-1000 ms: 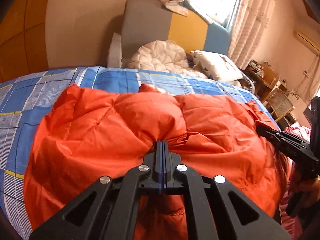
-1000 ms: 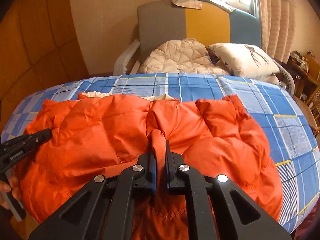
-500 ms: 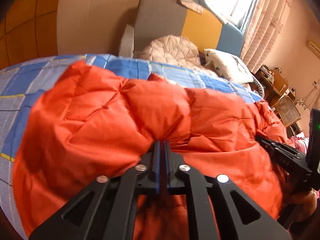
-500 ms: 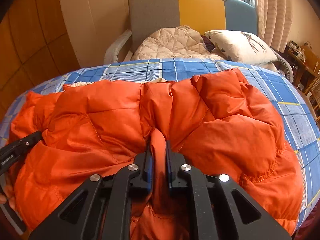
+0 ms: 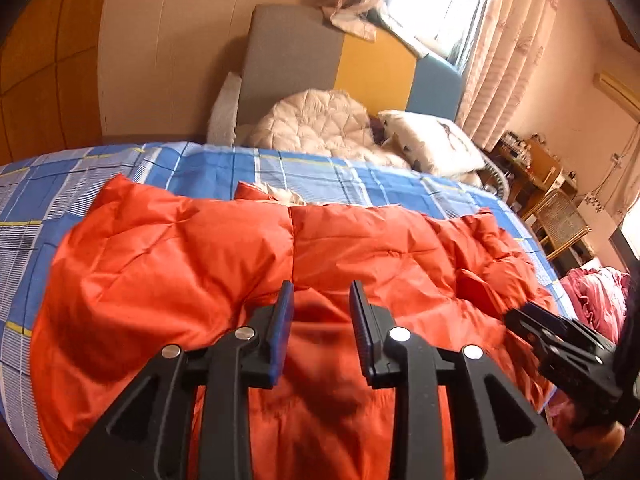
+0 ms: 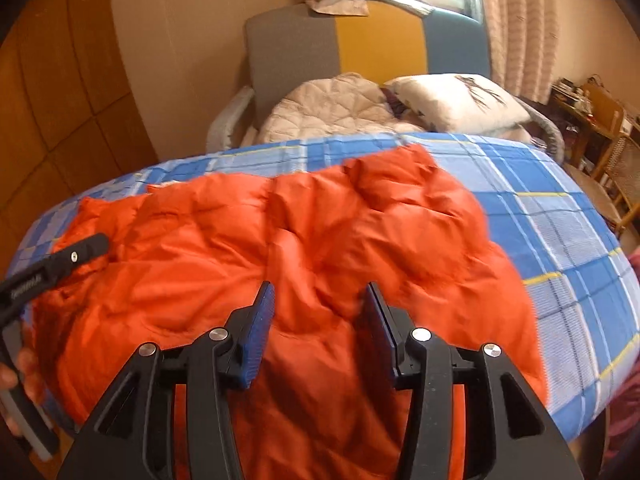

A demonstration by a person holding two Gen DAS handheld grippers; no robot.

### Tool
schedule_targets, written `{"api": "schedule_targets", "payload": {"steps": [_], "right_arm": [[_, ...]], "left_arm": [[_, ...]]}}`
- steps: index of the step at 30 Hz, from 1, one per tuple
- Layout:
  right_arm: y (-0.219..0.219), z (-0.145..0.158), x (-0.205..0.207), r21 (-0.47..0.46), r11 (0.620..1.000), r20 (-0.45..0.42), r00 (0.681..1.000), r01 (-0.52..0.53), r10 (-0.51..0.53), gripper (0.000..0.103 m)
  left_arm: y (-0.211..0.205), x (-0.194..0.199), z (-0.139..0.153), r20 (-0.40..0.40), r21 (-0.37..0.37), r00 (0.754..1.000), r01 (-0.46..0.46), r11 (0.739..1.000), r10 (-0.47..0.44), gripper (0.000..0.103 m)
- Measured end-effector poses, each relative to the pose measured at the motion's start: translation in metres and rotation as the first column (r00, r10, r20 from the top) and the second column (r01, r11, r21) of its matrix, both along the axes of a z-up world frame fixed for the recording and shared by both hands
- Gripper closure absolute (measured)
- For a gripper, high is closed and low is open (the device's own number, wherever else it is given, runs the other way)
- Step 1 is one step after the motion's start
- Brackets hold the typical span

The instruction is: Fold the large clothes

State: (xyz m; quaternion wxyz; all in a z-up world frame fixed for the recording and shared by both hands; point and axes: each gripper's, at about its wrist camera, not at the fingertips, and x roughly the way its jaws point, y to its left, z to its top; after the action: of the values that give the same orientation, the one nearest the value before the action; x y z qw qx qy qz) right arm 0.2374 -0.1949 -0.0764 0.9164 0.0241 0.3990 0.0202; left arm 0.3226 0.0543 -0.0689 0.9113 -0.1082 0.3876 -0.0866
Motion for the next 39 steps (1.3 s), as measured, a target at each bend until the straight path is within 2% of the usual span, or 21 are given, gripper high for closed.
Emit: {"api": "schedule_targets", "payload": {"steps": [7,9,13,14,15,16,18,19,21,22,23,24,26,27,28,29,30,32,35,39], "right_arm": [[-0.007,0.006,-0.003,-0.030,0.999,0.017,1.000,0.017,-0.017,0.056],[-0.015,0.010,-0.003,-0.012,0.999,0.022,0.999,0.038,-0.037,0.056],[-0.037,0.016,-0.003,-0.036,0.995,0.033,0.995,0.092,-0.090,0.056],[-0.045,0.016,0.001,-0.031,0.994,0.024,0.994,0.107,-0.106,0.053],[-0.051,0.016,0.004,-0.030,0.993,0.021,0.993,0.118,-0.118,0.042],[-0.057,0.014,0.011,-0.036,0.991,0.014,0.992,0.128,-0.128,0.037],[-0.065,0.007,0.027,-0.044,0.989,-0.024,0.990,0.140,-0.141,0.037],[-0.068,0.004,0.033,-0.038,0.989,-0.034,0.989,0.143,-0.145,0.037],[-0.070,-0.001,0.044,-0.036,0.990,-0.057,0.989,0.137,-0.139,0.037],[-0.069,-0.002,0.049,-0.036,0.991,-0.058,0.990,0.130,-0.132,0.041],[-0.066,-0.004,0.054,-0.042,0.993,-0.062,0.992,0.112,-0.114,0.049],[-0.064,-0.005,0.056,-0.054,0.993,-0.072,0.991,0.106,-0.110,0.062],[-0.060,-0.009,0.060,-0.077,0.993,-0.087,0.992,0.086,-0.092,0.076],[-0.058,-0.010,0.060,-0.091,0.993,-0.088,0.992,0.079,-0.087,0.083],[-0.056,-0.010,0.059,-0.105,0.991,-0.084,0.993,0.079,-0.088,0.090],[-0.055,-0.009,0.057,-0.119,0.990,-0.074,0.994,0.076,-0.085,0.092],[-0.054,-0.007,0.056,-0.124,0.989,-0.067,0.994,0.075,-0.084,0.095],[-0.054,0.002,0.050,-0.130,0.988,-0.030,0.996,0.082,-0.087,0.098],[-0.056,0.019,0.044,-0.128,0.985,0.042,0.993,0.112,-0.108,0.098],[-0.059,0.013,0.052,-0.134,0.981,0.039,0.990,0.142,-0.138,0.098]], "left_arm": [[-0.016,0.027,-0.010,-0.035,0.040,0.999,0.032,0.999,-0.030,0.076],[-0.018,0.030,-0.008,-0.031,0.041,0.999,0.037,0.998,-0.036,0.076],[-0.022,0.027,0.003,-0.003,0.027,0.997,0.072,0.997,-0.072,0.076],[-0.023,0.025,0.006,0.004,0.027,0.996,0.086,0.996,-0.086,0.076],[-0.022,0.022,0.009,0.014,0.037,0.995,0.094,0.995,-0.095,0.076],[-0.020,0.019,0.011,0.026,0.046,0.995,0.095,0.994,-0.096,0.072],[-0.005,0.012,0.015,0.037,0.070,0.997,0.066,0.995,-0.068,0.052],[0.005,0.009,0.016,0.045,0.078,0.998,0.035,0.996,-0.038,0.038],[0.032,0.001,0.018,0.058,0.107,0.998,-0.034,0.994,0.027,0.036],[0.045,-0.001,0.016,0.051,0.119,0.997,-0.062,0.991,0.057,0.036],[0.062,-0.002,0.013,0.033,0.115,0.996,-0.083,0.990,0.080,0.036],[0.073,-0.002,0.010,0.017,0.121,0.995,-0.097,0.988,0.096,0.037],[0.090,0.001,-0.006,-0.055,0.150,0.994,-0.090,0.985,0.100,0.041],[0.096,0.004,-0.016,-0.094,0.157,0.991,-0.077,0.985,0.093,0.046],[0.099,0.005,-0.025,-0.117,0.162,0.990,-0.062,0.985,0.081,0.056],[0.101,0.005,-0.030,-0.122,0.157,0.990,-0.053,0.986,0.073,0.067],[0.101,0.005,-0.034,-0.119,0.151,0.991,-0.046,0.988,0.064,0.074],[0.100,0.004,-0.033,-0.091,0.150,0.994,-0.041,0.988,0.055,0.097],[0.101,-0.002,-0.020,-0.020,0.129,0.997,-0.065,0.989,0.068,0.100],[0.110,0.005,-0.024,-0.013,0.103,0.993,-0.114,0.988,0.116,0.100]]}}
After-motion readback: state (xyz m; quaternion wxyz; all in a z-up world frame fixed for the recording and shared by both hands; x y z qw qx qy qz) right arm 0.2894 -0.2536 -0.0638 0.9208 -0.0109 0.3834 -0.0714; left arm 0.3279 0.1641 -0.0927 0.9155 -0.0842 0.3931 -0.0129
